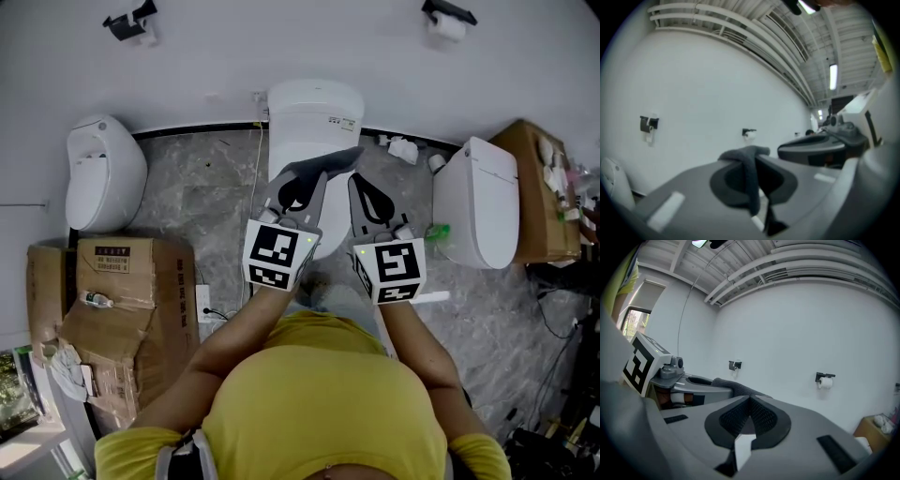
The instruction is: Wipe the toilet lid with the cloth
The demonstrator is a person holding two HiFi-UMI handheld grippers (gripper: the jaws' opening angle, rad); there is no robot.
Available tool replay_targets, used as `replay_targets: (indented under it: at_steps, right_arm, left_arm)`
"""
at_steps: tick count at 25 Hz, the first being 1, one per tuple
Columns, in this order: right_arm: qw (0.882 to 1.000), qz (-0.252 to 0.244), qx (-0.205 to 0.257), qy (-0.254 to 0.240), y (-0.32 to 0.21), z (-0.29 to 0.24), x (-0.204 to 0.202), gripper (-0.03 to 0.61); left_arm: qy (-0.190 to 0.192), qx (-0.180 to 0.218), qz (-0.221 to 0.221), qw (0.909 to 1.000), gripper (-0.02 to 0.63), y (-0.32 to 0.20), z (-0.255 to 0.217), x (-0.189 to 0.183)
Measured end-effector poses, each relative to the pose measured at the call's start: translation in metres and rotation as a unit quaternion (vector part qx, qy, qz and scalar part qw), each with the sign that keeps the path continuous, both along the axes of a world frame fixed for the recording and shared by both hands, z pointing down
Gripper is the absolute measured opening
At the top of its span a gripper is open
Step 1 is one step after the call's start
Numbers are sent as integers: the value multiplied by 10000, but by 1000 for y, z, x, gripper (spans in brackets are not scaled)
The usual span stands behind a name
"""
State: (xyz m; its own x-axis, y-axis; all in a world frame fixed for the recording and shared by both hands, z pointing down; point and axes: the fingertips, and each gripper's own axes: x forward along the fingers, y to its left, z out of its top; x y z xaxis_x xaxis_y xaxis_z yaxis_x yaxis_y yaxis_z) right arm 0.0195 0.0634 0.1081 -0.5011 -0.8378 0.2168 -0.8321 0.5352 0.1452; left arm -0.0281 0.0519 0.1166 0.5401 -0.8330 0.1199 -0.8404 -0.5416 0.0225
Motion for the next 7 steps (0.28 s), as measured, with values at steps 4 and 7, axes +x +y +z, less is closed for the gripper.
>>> replay_targets:
  at_steps: [4, 7]
  right_arm:
    - [10000, 84, 16, 41, 8, 2, -4, 15]
    - [9999, 111, 27, 79, 13, 3, -8, 15]
  left_arm:
    - [88, -3, 104, 9999, 17, 7, 0, -4]
    - [112, 31, 166, 9998, 17, 9, 0, -7]
